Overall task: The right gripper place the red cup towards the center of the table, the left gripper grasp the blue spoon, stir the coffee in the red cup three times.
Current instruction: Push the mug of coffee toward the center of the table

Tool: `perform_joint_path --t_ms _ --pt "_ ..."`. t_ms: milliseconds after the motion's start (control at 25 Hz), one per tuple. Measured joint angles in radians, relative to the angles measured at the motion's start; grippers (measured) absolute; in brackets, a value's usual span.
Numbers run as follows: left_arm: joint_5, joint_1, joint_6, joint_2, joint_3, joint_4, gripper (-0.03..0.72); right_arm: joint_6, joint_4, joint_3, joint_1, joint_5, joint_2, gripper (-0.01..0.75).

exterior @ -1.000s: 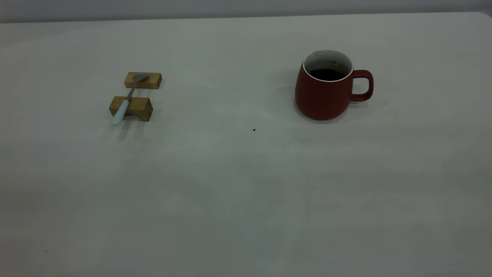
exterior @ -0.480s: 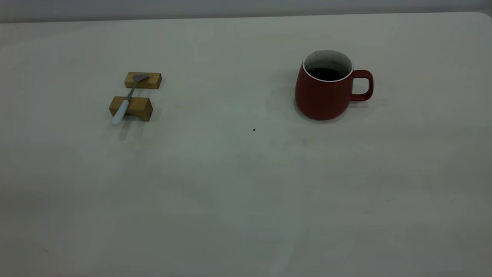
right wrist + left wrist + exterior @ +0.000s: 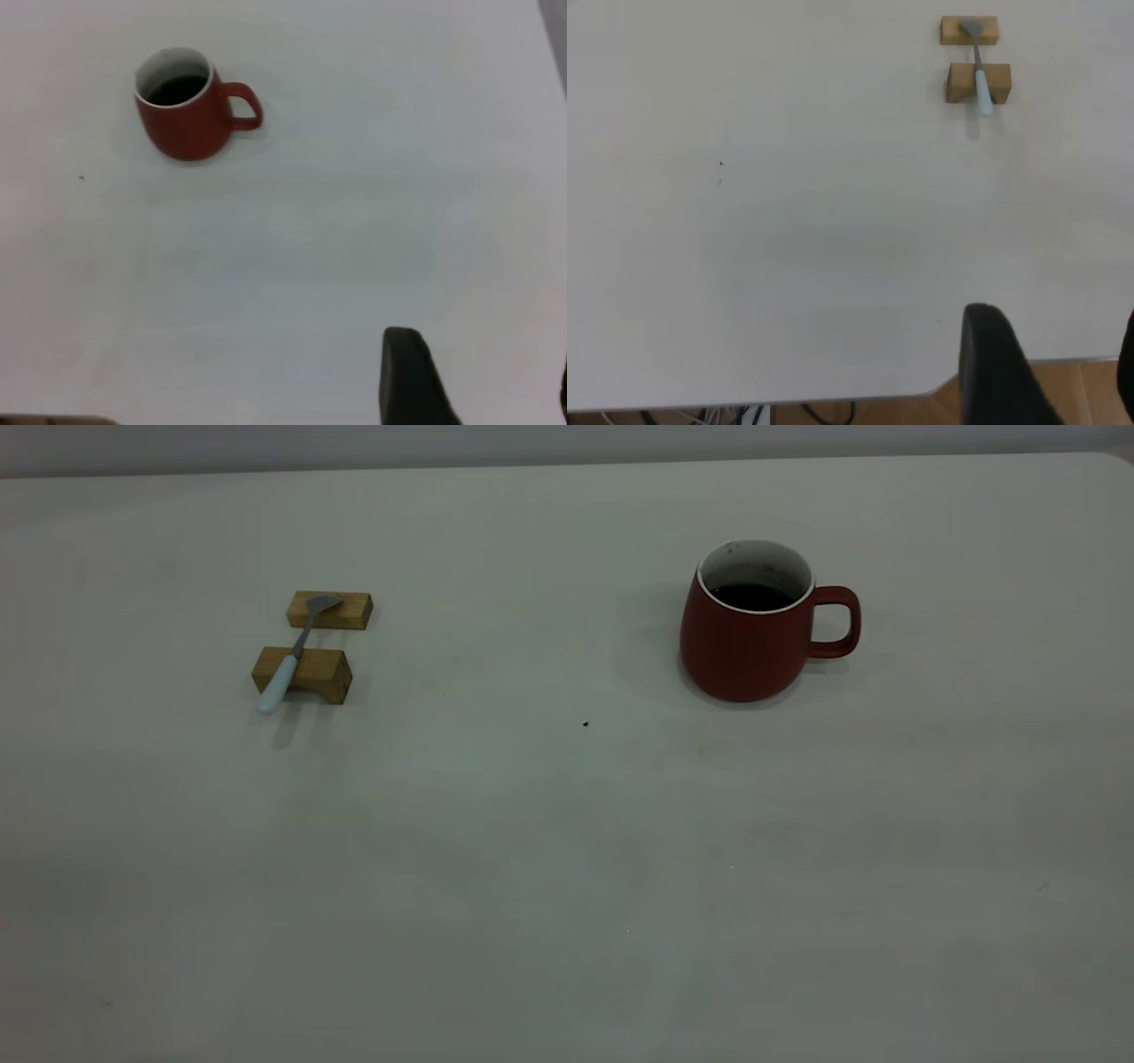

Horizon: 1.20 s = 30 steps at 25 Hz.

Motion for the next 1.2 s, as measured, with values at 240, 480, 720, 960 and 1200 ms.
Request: perform_joint_path --t_ms 240,480,720,960,1200 --pt "0.000 0.000 0.000 0.000 0.000 0.000 0.406 0.014 0.032 -0.021 0.000 -0.152 0.262 0.442" --pt "0.000 0.000 0.000 0.000 0.000 0.000 0.406 -0.116 0.050 -0.021 0.000 -0.495 0.698 0.442" --pt "0.000 0.000 0.000 0.000 0.000 0.000 0.406 -0.277 0.152 -0.094 0.000 -0.793 1.136 0.442" --pt "0.000 0.000 0.000 0.000 0.000 0.000 0.406 -0.489 0.202 -0.317 0.024 -0.819 1.500 0.442" --pt "0.000 0.000 0.000 0.000 0.000 0.000 0.406 -0.727 0.214 -0.559 0.113 -0.821 1.794 0.442"
